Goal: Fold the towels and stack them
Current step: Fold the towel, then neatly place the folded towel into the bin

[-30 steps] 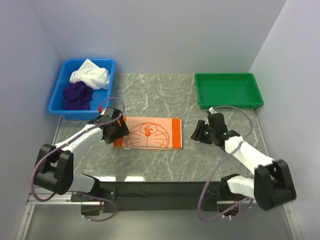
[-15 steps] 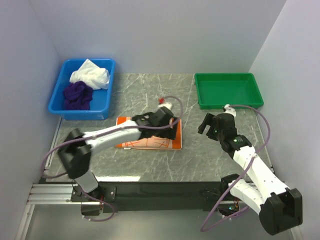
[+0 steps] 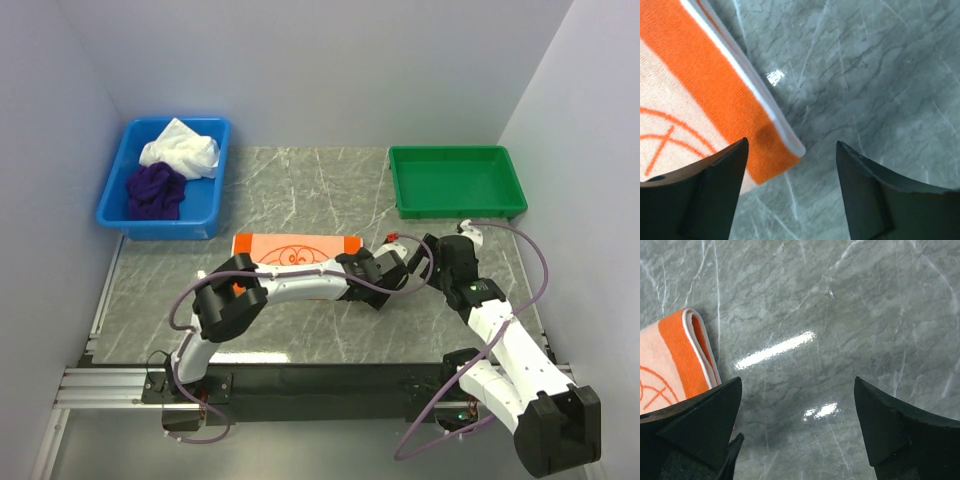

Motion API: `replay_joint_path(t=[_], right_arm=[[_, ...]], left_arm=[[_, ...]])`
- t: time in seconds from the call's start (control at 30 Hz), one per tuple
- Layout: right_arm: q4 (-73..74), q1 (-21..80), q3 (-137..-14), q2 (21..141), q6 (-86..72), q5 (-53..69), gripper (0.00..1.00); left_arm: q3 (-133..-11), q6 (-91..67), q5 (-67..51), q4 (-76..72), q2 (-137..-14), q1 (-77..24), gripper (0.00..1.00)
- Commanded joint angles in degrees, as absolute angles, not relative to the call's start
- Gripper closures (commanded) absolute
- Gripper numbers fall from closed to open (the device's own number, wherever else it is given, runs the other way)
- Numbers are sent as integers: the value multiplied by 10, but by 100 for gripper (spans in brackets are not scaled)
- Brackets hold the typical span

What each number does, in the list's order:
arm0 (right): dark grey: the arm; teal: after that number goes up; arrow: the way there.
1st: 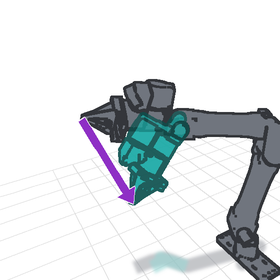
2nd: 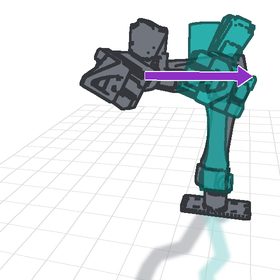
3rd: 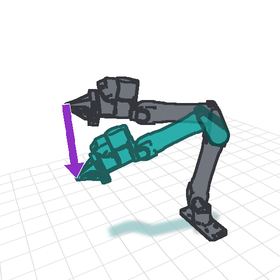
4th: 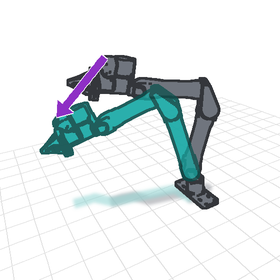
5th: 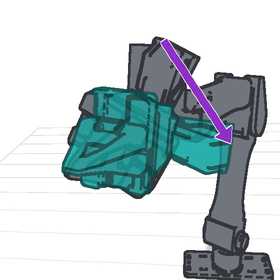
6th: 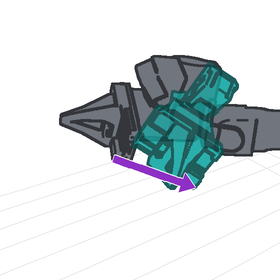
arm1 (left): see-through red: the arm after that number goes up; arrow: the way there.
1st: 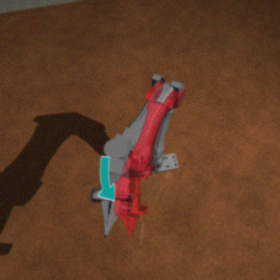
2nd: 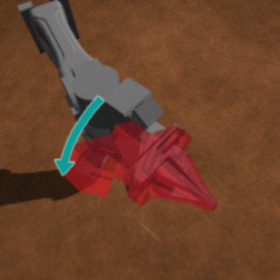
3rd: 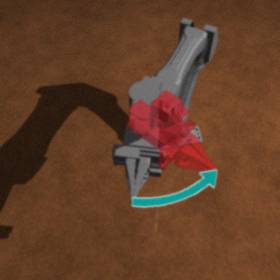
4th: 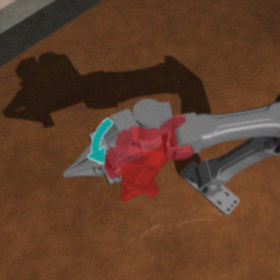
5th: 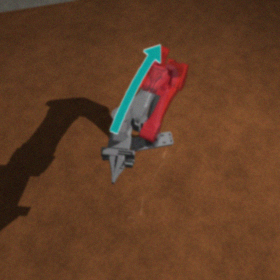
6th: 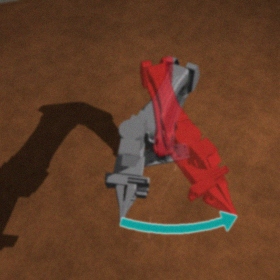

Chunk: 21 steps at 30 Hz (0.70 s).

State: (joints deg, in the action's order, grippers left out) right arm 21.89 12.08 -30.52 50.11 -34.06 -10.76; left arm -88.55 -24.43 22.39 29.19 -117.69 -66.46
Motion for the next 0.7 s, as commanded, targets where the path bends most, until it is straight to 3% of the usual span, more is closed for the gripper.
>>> replay_joint_path(t=[0.0, 0.3, 0.5, 0.53, 0.6, 0.67], right_arm=[[194, 115, -299, 503, -352, -98, 2], [178, 111, -291, 505, -360, -63, 3], [149, 107, -284, 512, -375, -20, 3], [135, 105, -280, 515, -379, -3, 3], [111, 104, -276, 528, -385, 30, 3], [69, 102, -271, 556, -399, 78, 2]], left_arm=[[-915, -216, 265, 302, -1202, -668, 26], [-897, -224, 273, 301, -1232, -673, 40], [-881, -242, 273, 288, -1239, -672, 79], [-875, -243, 274, 287, -1237, -672, 90], [-865, -250, 267, 274, -1219, -667, 99], [-851, -257, 254, 259, -1189, -657, 99]])
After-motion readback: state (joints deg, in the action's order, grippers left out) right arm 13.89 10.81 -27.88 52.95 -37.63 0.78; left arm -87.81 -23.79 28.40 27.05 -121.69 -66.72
